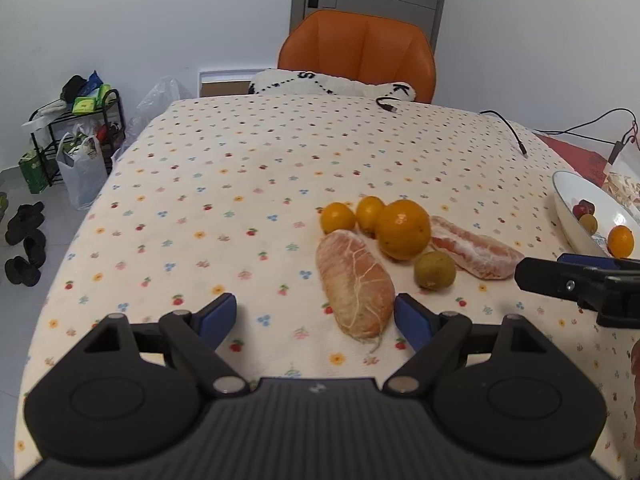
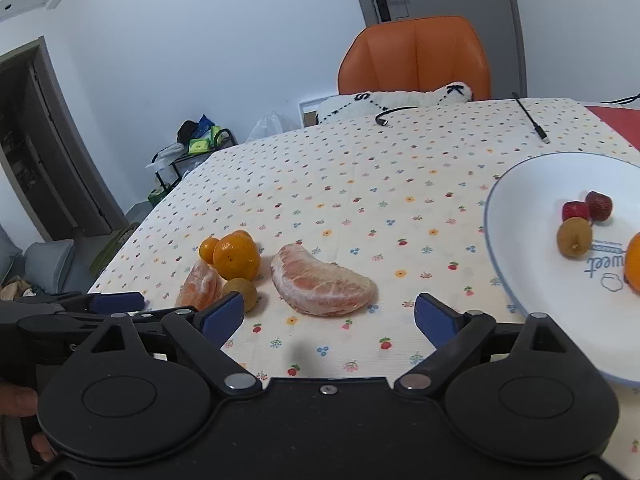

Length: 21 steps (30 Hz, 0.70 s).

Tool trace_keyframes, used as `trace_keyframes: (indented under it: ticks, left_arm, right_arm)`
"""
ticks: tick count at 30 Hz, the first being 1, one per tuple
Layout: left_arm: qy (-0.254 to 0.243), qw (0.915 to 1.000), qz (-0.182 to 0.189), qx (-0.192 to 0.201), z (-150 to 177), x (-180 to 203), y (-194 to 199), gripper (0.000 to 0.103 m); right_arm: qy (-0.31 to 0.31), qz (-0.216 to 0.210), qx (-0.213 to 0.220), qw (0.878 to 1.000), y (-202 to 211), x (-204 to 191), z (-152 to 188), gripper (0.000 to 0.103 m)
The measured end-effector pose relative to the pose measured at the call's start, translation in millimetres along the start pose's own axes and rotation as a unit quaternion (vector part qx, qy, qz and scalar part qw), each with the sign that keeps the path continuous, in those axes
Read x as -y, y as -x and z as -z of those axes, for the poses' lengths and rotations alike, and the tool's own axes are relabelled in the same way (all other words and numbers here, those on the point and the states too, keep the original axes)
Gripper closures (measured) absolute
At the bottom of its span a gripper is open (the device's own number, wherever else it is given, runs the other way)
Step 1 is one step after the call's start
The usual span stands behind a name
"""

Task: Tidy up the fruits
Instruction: 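Move both open tools over the peeled pink pomelo segments, then grasp a pith-covered pomelo segment with the left tool while the right tool grasps a pink segment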

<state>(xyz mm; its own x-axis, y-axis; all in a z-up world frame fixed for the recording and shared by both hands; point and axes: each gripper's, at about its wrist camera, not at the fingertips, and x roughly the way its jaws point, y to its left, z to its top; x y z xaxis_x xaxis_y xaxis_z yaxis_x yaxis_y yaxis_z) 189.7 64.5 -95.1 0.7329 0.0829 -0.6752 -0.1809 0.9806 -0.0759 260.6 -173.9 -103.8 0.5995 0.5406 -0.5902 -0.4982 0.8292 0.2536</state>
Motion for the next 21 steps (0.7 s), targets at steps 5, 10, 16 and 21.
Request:
trace_keyframes:
  ticks: [5,10,16,21]
  left_arm:
    - [0.01,0.9999,-0.013,0.001,2,-10,5,0.018]
    - [0.015,0.9997,-0.017,0.007,-1,-18,11,0.018]
    - [0.021,0.9996,-0.005,0.017,-5,-19,13,0.018]
    - [0.024,0.9995,0.008,0.02,-7,-17,11,0.019]
  right_arm:
    - [0.002,-0.004,-0.001,1.0,-7,-3,-2,0.013]
    - [0.005,-0.006,-0.003,1.0,-13,-5,-4,0.017]
    - [0.007,-0.004,-0.006,1.0,-20,-4,-7,0.027]
    - [0.008,-0.003,-0.008,1.0,-25,-4,-11,0.028]
